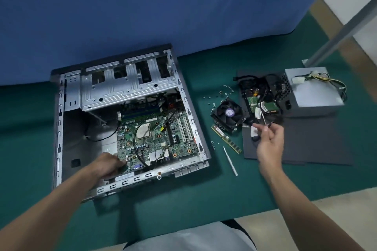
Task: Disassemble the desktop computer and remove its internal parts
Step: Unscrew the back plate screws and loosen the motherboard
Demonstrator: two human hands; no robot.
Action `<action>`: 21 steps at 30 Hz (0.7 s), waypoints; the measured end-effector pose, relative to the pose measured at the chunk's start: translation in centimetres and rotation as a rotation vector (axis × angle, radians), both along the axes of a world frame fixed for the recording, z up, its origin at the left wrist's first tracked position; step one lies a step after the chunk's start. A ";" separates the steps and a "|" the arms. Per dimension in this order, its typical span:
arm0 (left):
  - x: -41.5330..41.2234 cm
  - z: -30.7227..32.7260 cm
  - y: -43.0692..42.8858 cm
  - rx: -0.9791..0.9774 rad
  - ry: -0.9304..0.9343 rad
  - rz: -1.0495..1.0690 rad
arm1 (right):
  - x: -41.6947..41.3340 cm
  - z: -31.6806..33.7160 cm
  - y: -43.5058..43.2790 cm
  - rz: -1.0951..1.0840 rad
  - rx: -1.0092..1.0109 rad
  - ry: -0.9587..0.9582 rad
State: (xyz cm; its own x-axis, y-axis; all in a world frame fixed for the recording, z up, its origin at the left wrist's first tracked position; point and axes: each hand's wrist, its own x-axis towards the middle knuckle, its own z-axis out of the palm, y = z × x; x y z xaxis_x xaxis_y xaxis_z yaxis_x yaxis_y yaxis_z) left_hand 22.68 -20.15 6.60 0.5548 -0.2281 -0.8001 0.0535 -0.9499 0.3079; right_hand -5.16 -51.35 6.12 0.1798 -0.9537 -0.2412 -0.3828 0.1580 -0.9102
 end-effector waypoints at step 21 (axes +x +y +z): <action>-0.9 2.1 0.7 -0.333 -0.078 0.463 | 14.4 8.4 13.3 1.289 -0.573 0.175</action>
